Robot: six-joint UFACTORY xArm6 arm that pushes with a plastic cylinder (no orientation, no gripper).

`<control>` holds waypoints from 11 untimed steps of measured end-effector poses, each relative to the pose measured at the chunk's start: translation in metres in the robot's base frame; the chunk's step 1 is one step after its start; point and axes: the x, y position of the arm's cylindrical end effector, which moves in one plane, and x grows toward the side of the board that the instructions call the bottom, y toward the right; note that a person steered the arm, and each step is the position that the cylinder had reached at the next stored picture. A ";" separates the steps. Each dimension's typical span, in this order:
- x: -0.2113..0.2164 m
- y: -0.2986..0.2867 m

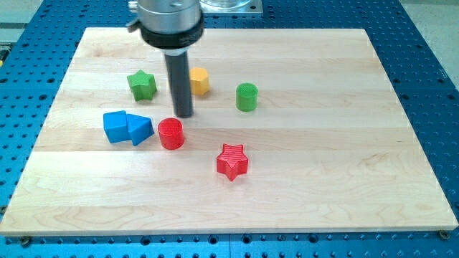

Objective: Move the green blocks vertically above the blue blocks

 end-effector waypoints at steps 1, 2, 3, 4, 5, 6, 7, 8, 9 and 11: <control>0.052 -0.003; 0.089 0.052; 0.078 0.011; 0.035 -0.009; -0.009 -0.023; -0.022 -0.004; -0.058 -0.051; -0.086 -0.076; -0.095 -0.014; -0.053 -0.026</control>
